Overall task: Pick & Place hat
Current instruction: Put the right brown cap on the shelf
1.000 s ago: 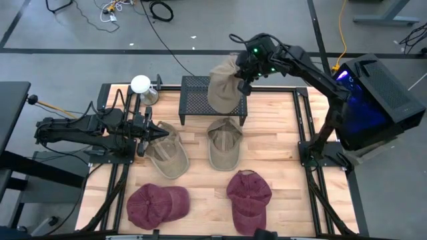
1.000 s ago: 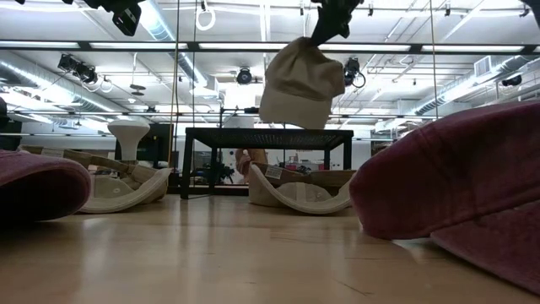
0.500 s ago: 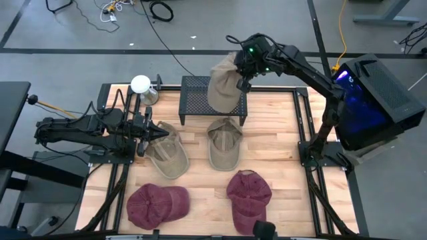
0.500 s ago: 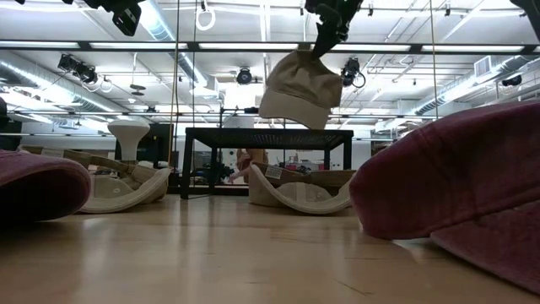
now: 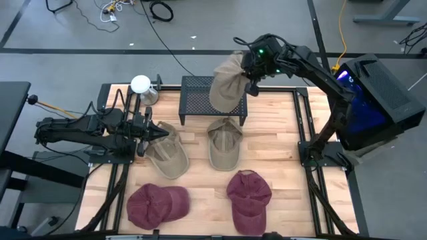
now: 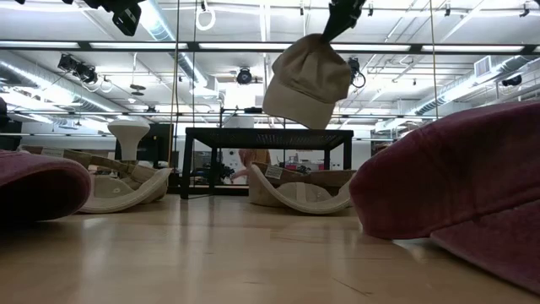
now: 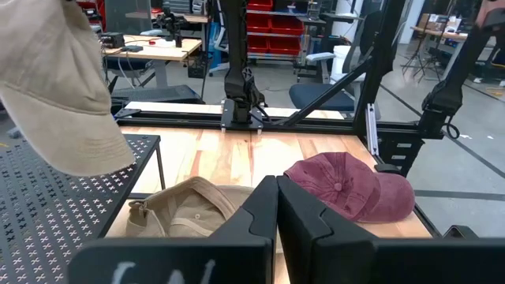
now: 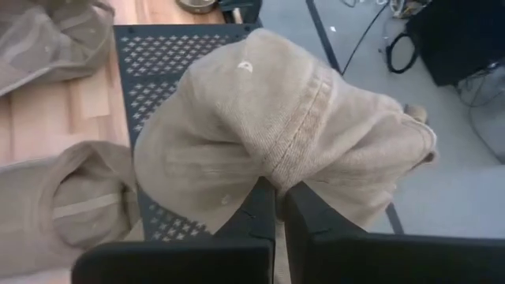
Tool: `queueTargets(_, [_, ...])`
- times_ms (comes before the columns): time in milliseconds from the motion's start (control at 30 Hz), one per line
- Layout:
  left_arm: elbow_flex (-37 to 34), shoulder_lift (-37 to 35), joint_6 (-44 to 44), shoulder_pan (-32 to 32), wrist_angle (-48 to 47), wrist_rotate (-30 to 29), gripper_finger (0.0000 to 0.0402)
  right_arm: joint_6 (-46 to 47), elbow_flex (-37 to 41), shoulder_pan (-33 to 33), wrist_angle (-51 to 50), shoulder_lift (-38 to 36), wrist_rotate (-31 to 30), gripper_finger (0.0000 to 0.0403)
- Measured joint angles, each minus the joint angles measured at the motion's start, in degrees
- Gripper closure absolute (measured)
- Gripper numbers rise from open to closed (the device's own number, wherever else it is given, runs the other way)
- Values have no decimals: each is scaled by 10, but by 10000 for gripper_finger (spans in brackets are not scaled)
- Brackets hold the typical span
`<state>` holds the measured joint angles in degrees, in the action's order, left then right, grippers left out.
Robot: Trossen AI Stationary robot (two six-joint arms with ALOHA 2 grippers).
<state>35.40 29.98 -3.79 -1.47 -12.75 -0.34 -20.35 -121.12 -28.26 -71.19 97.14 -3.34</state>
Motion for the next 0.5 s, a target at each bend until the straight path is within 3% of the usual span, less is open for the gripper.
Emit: queueTargets(500, [0,0,0,0,0,0,387,-1,0,0,-19,-36,34,403])
